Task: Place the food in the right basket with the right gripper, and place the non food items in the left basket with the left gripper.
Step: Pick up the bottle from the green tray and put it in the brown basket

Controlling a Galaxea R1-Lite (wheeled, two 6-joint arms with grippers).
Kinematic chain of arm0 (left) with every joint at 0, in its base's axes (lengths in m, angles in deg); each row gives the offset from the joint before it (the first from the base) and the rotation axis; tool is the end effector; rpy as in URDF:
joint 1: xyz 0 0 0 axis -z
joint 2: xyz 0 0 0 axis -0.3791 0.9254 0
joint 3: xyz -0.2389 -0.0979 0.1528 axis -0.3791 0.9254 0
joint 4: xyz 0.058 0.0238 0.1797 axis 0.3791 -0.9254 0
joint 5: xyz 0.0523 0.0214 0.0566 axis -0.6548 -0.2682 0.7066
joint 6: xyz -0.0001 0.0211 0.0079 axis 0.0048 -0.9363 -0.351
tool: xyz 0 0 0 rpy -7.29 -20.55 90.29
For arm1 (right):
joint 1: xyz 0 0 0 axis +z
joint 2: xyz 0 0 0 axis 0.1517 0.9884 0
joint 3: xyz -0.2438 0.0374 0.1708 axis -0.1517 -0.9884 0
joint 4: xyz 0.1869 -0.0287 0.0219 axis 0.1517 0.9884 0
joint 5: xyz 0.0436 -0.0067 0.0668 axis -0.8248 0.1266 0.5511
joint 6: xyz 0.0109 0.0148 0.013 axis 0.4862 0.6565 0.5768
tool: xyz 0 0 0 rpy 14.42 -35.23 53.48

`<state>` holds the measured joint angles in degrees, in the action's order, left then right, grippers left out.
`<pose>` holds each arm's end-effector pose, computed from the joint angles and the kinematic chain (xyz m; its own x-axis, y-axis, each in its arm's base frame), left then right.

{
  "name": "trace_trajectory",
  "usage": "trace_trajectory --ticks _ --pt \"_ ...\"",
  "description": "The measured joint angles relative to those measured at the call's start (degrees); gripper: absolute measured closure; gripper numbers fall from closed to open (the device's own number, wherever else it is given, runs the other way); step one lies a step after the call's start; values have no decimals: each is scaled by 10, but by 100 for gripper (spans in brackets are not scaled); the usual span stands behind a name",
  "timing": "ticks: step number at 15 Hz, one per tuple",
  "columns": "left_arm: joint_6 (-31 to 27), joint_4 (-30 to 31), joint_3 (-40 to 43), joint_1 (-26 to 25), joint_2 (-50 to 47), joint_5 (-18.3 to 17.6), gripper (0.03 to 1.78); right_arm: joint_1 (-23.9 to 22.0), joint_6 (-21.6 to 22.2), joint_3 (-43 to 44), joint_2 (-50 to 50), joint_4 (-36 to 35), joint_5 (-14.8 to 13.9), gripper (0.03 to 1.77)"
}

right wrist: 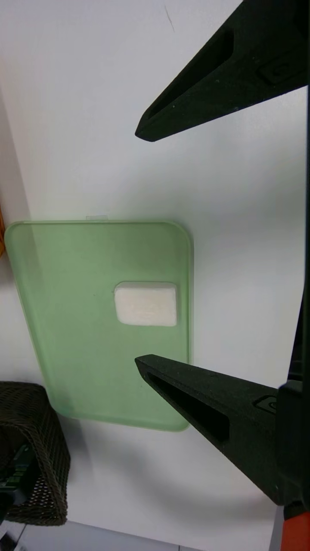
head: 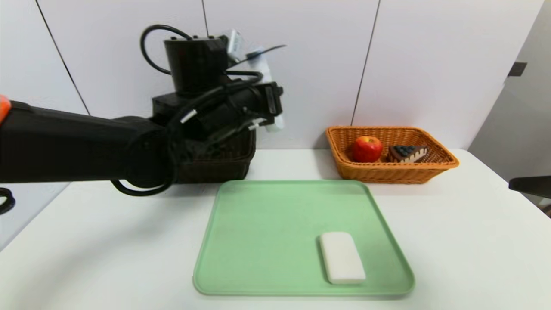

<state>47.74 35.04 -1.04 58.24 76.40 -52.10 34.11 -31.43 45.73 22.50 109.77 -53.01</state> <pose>0.3090 -0.2203 0.2800 0.8818 -0.4645 0.0815 0.4691 0.8462 -0.2529 0.0837 0.0368 0.2958 0.8275 0.2628 -0.4962 -0.0580 0.9190 0.3900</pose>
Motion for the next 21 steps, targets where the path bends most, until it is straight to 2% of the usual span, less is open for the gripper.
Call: trace_trajectory --ticks 4,9,16,21 --pt "3 -1 -8 -93 -13 -2 117 0 0 0 1 12 1 9" --pt "1 6 2 -146 26 -1 117 0 0 0 2 19 -1 9" --pt "-22 84 5 -165 127 1 117 0 0 0 1 21 -2 9" --pt "-23 105 1 -174 179 1 117 -12 -5 1 4 21 -2 9"
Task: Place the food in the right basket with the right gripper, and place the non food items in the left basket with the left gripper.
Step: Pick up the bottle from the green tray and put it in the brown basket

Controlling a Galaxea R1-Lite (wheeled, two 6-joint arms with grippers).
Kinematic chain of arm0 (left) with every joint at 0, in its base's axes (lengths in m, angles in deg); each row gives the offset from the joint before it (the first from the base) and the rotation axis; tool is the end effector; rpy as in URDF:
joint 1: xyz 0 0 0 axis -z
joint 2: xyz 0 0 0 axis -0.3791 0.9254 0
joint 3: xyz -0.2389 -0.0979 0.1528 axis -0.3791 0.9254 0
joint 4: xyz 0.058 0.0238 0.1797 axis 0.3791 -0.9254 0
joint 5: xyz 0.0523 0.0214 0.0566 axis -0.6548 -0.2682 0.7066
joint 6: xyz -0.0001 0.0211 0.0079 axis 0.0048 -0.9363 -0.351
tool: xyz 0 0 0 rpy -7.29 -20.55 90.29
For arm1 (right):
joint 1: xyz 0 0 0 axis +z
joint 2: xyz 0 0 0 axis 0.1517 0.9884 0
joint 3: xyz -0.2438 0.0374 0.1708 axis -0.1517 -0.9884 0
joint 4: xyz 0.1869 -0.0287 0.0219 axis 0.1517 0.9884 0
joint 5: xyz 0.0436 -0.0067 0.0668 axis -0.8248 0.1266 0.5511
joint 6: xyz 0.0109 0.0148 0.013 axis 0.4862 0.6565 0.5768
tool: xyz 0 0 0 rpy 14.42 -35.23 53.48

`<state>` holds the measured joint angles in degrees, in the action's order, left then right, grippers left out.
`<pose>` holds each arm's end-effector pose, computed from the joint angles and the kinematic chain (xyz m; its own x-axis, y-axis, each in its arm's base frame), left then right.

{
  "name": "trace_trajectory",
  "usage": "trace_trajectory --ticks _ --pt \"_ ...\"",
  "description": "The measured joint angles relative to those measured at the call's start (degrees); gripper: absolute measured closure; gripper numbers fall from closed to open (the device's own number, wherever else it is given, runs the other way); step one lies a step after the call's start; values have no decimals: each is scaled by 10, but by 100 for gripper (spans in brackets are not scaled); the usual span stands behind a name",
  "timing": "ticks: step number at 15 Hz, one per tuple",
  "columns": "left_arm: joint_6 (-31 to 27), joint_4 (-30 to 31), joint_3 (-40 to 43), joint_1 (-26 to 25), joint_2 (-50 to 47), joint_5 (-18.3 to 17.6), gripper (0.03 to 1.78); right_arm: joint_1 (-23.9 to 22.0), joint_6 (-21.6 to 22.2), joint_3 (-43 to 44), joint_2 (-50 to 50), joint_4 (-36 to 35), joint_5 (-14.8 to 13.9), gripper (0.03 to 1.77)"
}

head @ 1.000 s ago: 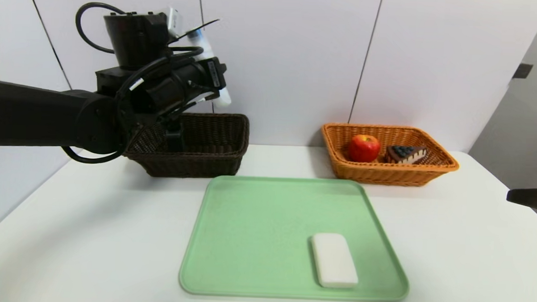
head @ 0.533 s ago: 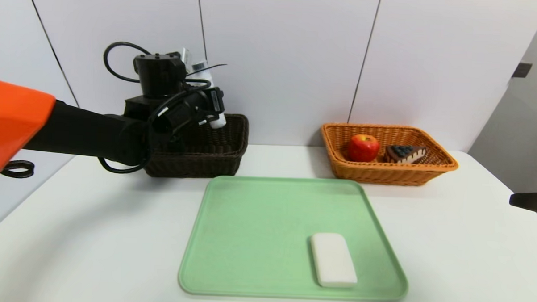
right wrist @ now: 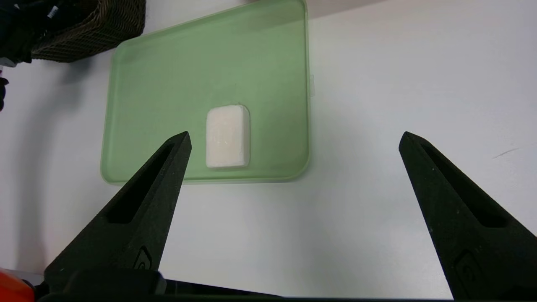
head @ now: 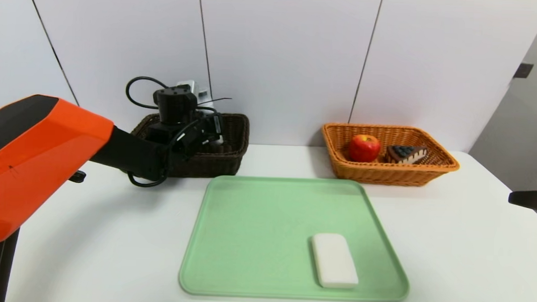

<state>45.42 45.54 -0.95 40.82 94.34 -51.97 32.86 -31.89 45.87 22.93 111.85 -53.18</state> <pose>0.4274 -0.1400 0.1677 0.9829 -0.1777 -0.0485 0.1651 0.9667 -0.1957 0.0846 0.0349 0.2925 0.8146 0.2332 -0.5312 -0.0260 0.9294 0.3681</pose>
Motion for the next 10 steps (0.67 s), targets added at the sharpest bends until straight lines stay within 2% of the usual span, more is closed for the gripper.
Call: trace_trajectory --ticks 2,5,8,10 --pt "0 1 -1 1 8 0 113 -1 0 0 3 -1 0 9" --pt "0 1 -2 0 10 -1 80 -1 0 0 7 -2 1 9" --pt "-2 0 -2 1 6 -1 58 -1 -1 0 9 -1 0 9" --pt "-20 -6 -2 1 -12 0 47 -10 -25 5 13 -2 -12 9"
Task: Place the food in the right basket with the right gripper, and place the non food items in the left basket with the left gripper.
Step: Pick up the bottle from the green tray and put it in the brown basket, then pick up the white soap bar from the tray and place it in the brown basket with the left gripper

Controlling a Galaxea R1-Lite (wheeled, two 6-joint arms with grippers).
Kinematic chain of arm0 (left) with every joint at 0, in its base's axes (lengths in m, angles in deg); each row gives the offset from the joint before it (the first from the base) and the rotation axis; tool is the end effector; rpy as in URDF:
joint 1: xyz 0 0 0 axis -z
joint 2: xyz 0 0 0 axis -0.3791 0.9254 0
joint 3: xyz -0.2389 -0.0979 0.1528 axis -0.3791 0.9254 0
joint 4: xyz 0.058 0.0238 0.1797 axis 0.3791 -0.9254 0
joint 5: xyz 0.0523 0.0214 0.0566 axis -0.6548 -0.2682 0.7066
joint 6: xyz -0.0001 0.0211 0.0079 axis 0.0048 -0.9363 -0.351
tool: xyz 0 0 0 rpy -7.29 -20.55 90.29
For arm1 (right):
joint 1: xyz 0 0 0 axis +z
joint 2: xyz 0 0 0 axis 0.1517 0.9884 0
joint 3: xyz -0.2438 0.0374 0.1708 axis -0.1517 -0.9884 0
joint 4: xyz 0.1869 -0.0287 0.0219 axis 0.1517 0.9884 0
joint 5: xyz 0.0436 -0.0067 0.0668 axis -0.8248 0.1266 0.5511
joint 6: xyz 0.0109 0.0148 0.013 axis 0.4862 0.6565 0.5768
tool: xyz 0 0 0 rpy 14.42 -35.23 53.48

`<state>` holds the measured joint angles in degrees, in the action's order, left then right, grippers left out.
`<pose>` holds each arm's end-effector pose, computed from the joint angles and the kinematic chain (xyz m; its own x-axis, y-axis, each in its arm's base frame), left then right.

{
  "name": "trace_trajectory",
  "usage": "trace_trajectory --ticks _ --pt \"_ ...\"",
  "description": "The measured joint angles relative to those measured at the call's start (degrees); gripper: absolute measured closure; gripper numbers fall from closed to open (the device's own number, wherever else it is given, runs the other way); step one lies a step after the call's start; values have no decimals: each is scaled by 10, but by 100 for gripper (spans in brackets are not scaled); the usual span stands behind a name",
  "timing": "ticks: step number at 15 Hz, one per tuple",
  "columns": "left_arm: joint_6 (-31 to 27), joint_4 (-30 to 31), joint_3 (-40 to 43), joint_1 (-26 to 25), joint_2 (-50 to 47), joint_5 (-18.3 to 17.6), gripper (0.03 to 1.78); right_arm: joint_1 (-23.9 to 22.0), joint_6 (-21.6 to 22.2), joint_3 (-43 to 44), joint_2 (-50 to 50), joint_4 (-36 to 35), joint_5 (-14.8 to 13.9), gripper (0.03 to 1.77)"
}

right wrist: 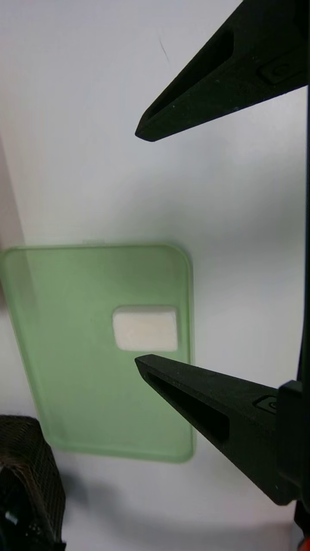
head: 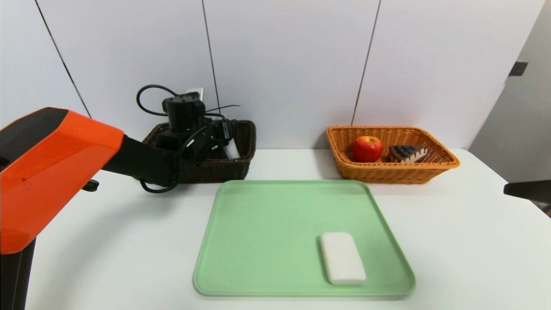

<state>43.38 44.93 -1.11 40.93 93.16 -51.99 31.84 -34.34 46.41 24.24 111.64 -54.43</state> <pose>0.4239 -0.1397 0.1766 0.9830 -0.1801 -0.0359 0.1720 0.9716 -0.1626 0.0914 0.0355 0.2931 0.8200 0.1958 -0.5378 -0.0152 0.9468 0.3214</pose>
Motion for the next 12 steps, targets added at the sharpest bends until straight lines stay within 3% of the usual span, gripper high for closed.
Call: trace_trajectory --ticks 2,4,7,9,12 --pt "-13 -33 0 5 -38 0 39 -28 -73 5 8 -6 -15 9" --pt "-19 -102 2 20 -94 -1 33 -45 -169 9 14 -33 -5 9" --pt "-22 -251 5 66 -191 -11 26 -54 -296 12 24 -82 74 9" --pt "-18 -393 2 118 -261 -19 22 -56 -317 22 38 -79 102 9" --pt "49 -617 -65 219 -319 2 19 -83 -315 41 69 -50 75 9"
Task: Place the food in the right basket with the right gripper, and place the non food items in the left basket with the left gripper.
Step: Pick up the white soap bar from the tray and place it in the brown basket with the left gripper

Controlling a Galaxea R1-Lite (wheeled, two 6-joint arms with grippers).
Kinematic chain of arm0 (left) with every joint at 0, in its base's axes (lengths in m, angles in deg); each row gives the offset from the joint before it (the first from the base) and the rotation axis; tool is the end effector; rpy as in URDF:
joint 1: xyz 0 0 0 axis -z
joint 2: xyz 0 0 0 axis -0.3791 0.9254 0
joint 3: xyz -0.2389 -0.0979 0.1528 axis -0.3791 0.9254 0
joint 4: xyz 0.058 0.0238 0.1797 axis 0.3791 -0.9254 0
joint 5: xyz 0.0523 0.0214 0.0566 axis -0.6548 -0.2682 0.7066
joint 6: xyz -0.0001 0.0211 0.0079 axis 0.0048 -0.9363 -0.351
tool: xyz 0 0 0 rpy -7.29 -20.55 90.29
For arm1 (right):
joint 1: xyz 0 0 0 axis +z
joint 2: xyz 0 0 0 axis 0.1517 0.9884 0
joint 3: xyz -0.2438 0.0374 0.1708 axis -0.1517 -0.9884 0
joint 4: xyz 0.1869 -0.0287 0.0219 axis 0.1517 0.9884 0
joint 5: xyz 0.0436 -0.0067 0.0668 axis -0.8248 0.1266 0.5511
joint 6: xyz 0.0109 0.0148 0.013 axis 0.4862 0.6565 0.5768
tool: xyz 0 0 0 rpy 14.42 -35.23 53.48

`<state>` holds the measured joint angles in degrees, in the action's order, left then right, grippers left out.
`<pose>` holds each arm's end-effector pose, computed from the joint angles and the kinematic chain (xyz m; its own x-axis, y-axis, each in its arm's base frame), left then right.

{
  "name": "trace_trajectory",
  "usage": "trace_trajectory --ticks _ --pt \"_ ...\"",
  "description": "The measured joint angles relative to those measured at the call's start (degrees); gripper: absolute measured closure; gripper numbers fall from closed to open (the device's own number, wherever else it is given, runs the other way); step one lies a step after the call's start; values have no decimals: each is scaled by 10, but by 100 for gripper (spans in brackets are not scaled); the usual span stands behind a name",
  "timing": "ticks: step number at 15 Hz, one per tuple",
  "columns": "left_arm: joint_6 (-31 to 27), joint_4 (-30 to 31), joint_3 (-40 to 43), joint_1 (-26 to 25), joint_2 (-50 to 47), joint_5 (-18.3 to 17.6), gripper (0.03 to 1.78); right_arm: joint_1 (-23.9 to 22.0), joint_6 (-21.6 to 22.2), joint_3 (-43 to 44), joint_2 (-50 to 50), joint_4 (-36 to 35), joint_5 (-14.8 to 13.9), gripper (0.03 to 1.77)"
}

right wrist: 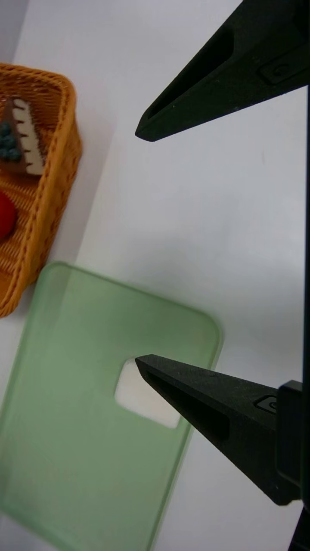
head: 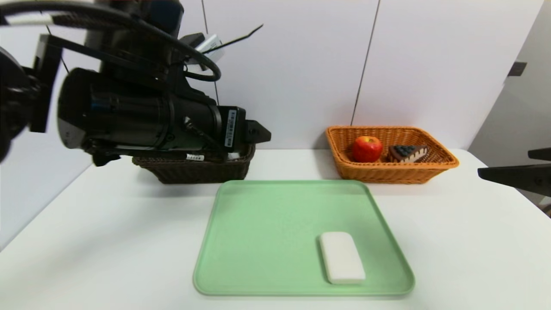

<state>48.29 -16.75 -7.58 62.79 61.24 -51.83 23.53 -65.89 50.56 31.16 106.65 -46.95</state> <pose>0.2181 -0.1820 0.3120 0.7747 -0.4692 -0.4238 0.4425 0.8811 -0.1666 0.1322 0.0346 0.3049 0.8343 0.2084 -0.5103 -0.2787 0.9582 -0.0644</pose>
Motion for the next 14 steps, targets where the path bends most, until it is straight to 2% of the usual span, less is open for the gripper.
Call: trace_trajectory --ticks 3,5,9,11,14 --pt "108 -171 -93 66 19 49 16 -48 3 20 33 34 -20 9" --pt "161 -240 -137 102 55 70 15 -84 4 22 48 37 -21 9" --pt "276 -308 -245 145 155 87 14 -142 4 22 63 36 -18 9" --pt "305 -333 -271 161 197 96 13 -156 4 19 66 37 -15 9" --pt "345 -330 -280 183 246 143 12 -164 4 4 66 35 -12 9"
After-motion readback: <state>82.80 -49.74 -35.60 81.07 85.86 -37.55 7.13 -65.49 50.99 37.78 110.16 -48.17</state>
